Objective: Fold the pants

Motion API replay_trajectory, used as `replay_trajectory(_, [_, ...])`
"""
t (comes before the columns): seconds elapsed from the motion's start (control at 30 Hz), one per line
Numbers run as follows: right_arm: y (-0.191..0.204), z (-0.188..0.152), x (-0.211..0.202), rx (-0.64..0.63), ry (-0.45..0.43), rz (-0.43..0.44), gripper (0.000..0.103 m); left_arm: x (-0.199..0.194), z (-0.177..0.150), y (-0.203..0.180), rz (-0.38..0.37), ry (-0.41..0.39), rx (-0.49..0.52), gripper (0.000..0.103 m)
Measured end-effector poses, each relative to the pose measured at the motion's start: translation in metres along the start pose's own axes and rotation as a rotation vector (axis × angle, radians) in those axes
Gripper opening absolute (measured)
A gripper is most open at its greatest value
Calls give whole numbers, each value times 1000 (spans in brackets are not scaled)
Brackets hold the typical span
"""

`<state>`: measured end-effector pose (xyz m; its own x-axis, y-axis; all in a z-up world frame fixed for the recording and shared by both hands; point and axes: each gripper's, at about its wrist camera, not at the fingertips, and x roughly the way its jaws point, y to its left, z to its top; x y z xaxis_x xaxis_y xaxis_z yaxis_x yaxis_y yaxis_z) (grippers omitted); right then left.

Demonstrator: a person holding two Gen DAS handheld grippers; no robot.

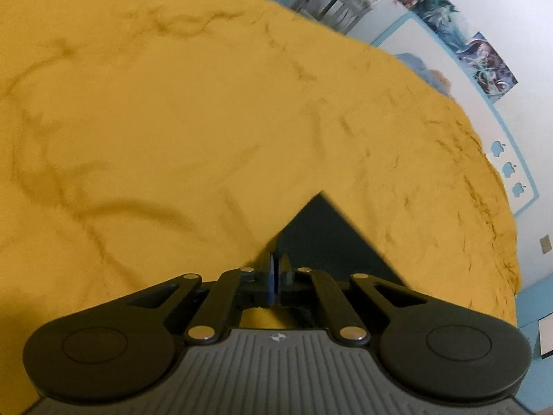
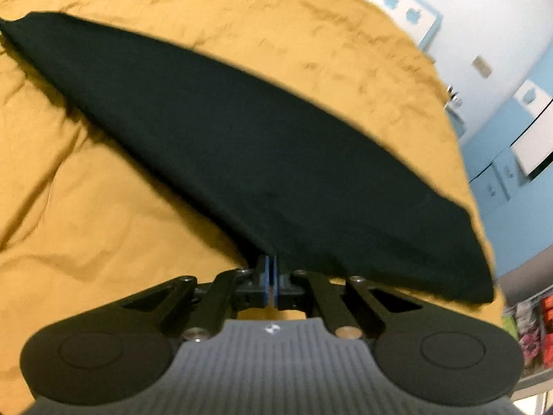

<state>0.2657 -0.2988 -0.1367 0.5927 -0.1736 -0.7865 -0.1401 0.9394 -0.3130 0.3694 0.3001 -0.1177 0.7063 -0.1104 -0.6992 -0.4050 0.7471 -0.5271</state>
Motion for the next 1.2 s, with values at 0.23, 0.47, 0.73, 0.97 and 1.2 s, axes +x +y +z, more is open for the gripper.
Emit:
replay_trajectory(0.23, [-4, -3, -11, 19, 11, 54, 3, -11, 2, 21, -20, -23, -117, 29])
replay_trajectory(0.47, [-22, -7, -29, 140, -33, 56, 13, -2, -18, 23, -134, 5, -251, 58])
replay_trajectory(0.73, [-45, -15, -24, 273, -35, 39, 13, 10, -10, -5, -78, -69, -186, 5])
replay_trajectory(0.97, [-61, -11, -14, 354, -73, 104, 13, -46, -27, -111, -134, -220, 171, 4])
replay_trajectory(1.2, [-73, 11, -9, 398, -134, 171, 13, -76, -98, -258, -165, -301, 642, 4])
